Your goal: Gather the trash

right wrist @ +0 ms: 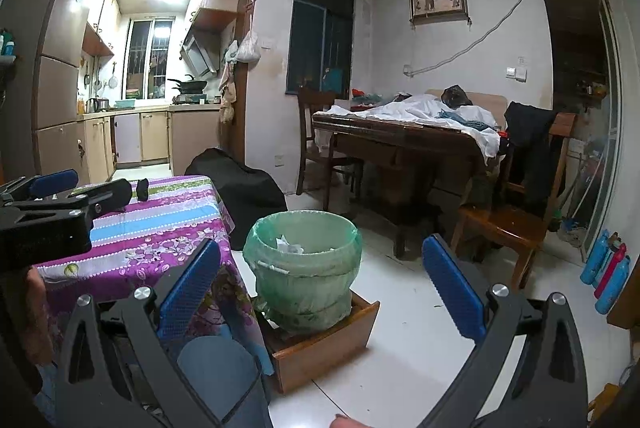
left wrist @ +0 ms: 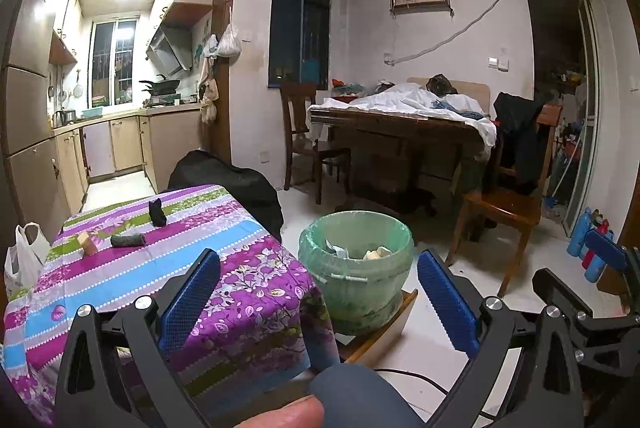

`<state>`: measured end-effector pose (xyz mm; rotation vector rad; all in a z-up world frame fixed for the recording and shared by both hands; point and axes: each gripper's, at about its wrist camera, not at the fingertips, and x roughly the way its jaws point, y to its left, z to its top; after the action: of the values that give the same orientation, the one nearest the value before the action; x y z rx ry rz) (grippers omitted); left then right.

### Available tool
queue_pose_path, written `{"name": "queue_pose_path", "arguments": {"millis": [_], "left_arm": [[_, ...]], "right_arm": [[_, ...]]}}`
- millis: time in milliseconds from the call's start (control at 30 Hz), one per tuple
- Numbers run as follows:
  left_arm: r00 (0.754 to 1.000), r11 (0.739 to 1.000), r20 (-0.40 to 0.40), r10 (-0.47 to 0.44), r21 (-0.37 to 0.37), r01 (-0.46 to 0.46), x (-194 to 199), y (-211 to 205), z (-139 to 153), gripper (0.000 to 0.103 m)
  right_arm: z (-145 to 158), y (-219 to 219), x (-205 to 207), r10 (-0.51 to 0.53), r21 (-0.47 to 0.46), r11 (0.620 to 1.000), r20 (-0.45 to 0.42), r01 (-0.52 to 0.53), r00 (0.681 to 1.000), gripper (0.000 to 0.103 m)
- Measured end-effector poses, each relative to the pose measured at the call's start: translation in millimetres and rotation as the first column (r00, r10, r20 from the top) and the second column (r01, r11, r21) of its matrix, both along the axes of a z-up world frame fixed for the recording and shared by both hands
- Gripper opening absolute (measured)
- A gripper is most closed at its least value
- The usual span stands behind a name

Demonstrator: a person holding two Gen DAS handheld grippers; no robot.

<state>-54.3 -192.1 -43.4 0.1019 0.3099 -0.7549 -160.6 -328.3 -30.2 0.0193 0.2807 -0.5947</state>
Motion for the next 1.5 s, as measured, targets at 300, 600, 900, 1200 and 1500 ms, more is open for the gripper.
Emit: {"name": "queue_pose_path", "arguments": {"millis": [300, 600, 900, 1200, 1500], "left_arm": [[1.0, 1.0, 0.001, 0.003, -0.001, -0.003, 2.8, -0.4, 0.3, 0.098], [1.0, 1.0, 0.016, -0.021, 0.009, 0.021, -1.9, -1.3, -0.9, 0.098], [1.0, 1.0, 0.022, -0.021, 0.017, 0.021, -4.5, -3.2, -4.3, 0.098], [1.0, 0.999, 0.018, -0.025, 0.021, 0.025, -3.4, -5.1, -7.5, 0.098], [1.0, 0.999, 0.017, -0.025, 0.024, 0.024, -1.2, -5.0, -12.0, 0.098]], "right_arm": [[5.1, 0.0, -4.4, -0.001, 0.001, 1.0, 0.023, 0.001, 1.0, 0.098], [9.7, -7.6, -12.3, -0.019, 0.015, 1.0, 0.044, 0.019, 0.999, 0.098], [12.7, -8.1, -13.8, -0.017, 0.018, 1.0, 0.049, 0.016, 0.999, 0.098], [12.5, -5.0, -13.1, -0.008, 0.016, 1.0, 0.041, 0.007, 0.999, 0.098], [13.8, -2.4, -10.1, 0.0, 0.012, 1.0, 0.032, 0.0, 0.999, 0.098]]}}
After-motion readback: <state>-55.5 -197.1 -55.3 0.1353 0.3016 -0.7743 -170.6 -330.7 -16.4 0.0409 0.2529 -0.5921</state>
